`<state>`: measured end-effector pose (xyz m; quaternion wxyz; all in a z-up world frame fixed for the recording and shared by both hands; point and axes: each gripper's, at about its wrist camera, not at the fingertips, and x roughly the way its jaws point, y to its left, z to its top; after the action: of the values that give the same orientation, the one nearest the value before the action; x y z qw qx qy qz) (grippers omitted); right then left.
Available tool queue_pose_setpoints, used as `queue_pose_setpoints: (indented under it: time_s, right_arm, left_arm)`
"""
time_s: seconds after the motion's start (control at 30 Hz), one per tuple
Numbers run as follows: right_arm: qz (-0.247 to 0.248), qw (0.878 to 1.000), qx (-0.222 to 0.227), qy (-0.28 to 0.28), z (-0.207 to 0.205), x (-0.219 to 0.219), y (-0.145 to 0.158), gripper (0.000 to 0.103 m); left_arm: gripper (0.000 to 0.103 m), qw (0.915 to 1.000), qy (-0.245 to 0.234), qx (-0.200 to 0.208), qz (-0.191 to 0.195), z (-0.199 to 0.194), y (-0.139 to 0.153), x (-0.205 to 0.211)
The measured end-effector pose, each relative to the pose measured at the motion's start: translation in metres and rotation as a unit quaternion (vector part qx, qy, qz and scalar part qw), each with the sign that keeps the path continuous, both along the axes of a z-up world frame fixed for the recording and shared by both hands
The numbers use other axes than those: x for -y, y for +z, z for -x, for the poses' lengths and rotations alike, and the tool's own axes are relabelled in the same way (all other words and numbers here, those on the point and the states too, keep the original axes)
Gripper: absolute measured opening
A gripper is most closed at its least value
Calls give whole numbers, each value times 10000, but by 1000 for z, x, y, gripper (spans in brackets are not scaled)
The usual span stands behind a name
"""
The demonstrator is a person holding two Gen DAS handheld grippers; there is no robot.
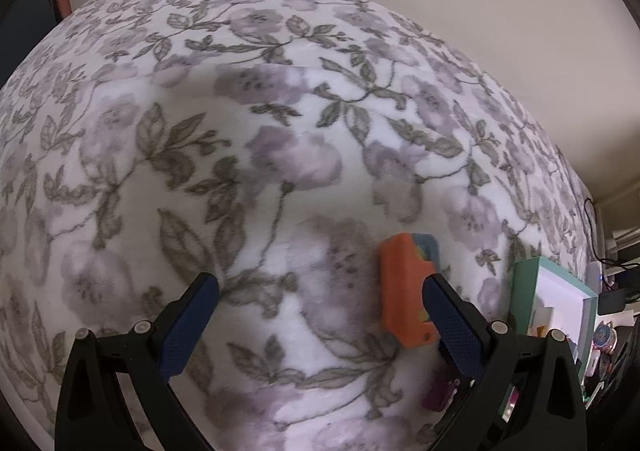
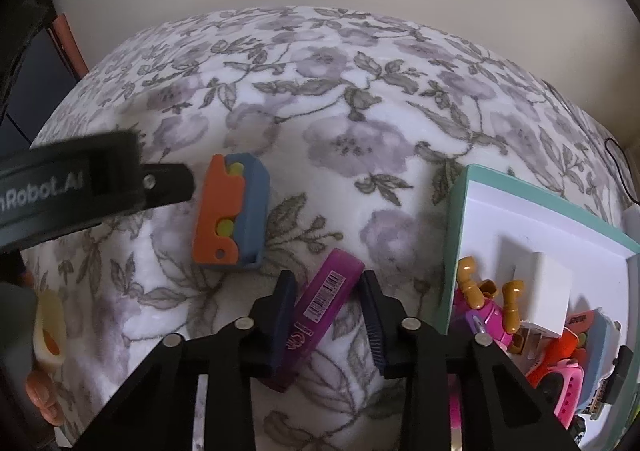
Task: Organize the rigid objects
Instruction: 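Grasp the purple tube with the right tool while the left tool grasps the orange-blue block, then lift the block and purple tube and carry them over the tray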
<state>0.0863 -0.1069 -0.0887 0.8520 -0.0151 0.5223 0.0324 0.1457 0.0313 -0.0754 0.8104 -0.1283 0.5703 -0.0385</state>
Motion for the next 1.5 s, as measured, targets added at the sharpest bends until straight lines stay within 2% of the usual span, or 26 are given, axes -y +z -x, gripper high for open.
queue_pose_setpoints:
  time_s: [0.17, 0.37, 0.47, 0.63, 0.73, 0.8, 0.87, 1.13, 1.33, 1.5]
  right_arm:
    - [-79, 10000, -29, 20, 1, 3, 1, 24]
    - [-215, 9997, -61, -42, 3, 11, 1, 23]
    - [-245, 9997, -59, -52, 3, 13, 2, 23]
    - [-250, 9997, -61, -40, 3, 14, 3, 23]
    - [-242, 9997, -69, -22, 4, 14, 3, 23]
    - [-228, 9997, -80, 0, 4, 14, 2, 23]
    - [-222, 9997, -85, 17, 5, 13, 2, 23]
    - [-326, 9993, -167, 2, 10, 17, 2, 23]
    - [-346, 9992, -197, 28, 15, 17, 4, 23]
    - [-323, 9992, -207, 59, 17, 16, 5, 23]
  left_arm:
    - [101, 9996, -230, 159, -67, -2, 3, 17]
    - [99, 9974, -525, 328, -379, -2, 1, 38]
    - [82, 9963, -634, 340, -474, -3, -2, 44]
    - [75, 9949, -798, 337, -520, -2, -7, 53]
    - [64, 9935, -941, 360, -533, -1, -5, 60]
    - [52, 9917, -1081, 392, -571, 0, -4, 65]
    - [46, 9899, -1218, 418, -586, 1, -3, 71]
    - [47, 9789, -1604, 580, -1121, 10, -3, 90]
    - [48, 9787, -1652, 465, -1125, 12, -12, 91]
    - [44, 9796, -1649, 347, -1092, 13, -13, 89]
